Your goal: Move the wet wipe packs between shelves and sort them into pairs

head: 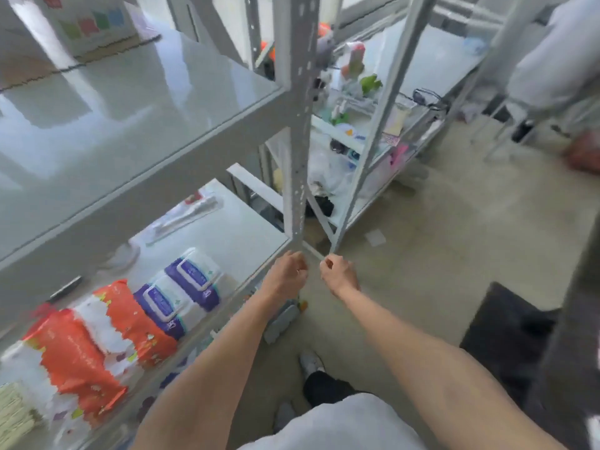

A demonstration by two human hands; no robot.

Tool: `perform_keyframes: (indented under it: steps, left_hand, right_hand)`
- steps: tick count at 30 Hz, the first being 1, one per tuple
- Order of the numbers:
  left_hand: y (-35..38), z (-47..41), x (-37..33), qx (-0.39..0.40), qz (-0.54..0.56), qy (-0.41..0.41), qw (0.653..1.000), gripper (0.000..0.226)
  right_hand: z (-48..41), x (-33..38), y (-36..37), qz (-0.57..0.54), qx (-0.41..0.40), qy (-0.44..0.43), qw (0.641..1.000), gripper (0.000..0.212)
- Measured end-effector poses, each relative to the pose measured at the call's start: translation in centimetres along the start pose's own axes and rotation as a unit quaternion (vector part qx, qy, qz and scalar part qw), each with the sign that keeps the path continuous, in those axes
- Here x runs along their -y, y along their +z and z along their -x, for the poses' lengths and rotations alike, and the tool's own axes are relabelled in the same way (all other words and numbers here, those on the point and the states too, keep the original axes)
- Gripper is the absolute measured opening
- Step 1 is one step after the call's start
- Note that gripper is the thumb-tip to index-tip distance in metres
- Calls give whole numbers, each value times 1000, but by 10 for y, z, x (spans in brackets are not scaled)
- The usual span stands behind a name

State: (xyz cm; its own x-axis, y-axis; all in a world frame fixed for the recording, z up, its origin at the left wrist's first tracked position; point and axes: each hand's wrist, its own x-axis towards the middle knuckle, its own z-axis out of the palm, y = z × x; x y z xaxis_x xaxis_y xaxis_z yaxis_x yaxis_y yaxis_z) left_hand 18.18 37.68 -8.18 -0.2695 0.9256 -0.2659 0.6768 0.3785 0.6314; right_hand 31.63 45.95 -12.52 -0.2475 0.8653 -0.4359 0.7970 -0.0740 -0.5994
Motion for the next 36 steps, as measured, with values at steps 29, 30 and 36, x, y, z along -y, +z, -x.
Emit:
perform_keyframes:
  steps: [29,30,36]
  left_hand:
    - [199,-307,-372,230,-141,89,959,55]
    - [205,-326,-379,232,-140,87,959,55]
    - [226,-445,-441,246,-126,64,959,54]
  right_hand:
    - [-140,-257,-367,-86,-185,263,943,46]
    - [-157,-260,-379,-82,-185,263,944,47]
    - [-262,-267,-472,-70,-179,269,944,49]
